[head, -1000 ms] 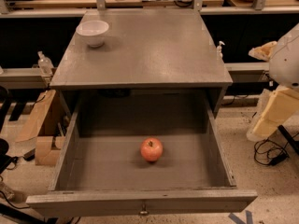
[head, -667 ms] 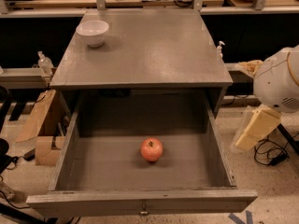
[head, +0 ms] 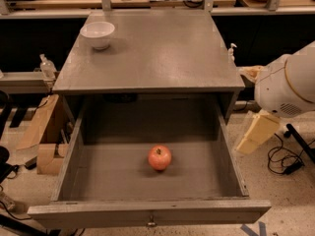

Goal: Pick apple from top drawer and place on counter

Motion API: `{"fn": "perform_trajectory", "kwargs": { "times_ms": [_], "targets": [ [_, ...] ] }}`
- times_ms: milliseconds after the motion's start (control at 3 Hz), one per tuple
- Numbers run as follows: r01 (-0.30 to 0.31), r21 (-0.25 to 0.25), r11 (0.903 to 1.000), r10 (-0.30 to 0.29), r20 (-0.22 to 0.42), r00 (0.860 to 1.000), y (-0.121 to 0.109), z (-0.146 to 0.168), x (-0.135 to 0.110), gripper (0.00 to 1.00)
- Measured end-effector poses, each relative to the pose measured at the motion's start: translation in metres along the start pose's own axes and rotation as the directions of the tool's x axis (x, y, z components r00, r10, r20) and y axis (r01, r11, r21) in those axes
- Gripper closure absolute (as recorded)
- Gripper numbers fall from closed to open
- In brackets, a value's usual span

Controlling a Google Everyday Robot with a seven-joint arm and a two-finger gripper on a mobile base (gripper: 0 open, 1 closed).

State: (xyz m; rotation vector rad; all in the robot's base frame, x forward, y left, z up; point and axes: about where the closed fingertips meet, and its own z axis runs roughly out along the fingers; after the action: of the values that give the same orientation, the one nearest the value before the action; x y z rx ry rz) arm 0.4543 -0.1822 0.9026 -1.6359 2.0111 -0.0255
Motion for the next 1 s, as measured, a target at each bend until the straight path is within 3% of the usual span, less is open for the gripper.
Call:
{"fn": "perform_trajectory", "kwargs": {
  "times_ms": [333, 667, 1000],
  "targets": [
    [0.000, -0.046, 0.9989, 0.004, 0.099, 0.995, 0.005, 0.069, -0.001, 0.00],
    [-0.019, -0.072, 0.9972, 0.037, 0.257, 0.966, 0.017, 0.142, -0.005, 0.00],
    [-0.045, -0.035, 0.9984, 0.055, 0.412, 0.910, 0.021, 0.196, -0.018, 0.00]
  ]
}}
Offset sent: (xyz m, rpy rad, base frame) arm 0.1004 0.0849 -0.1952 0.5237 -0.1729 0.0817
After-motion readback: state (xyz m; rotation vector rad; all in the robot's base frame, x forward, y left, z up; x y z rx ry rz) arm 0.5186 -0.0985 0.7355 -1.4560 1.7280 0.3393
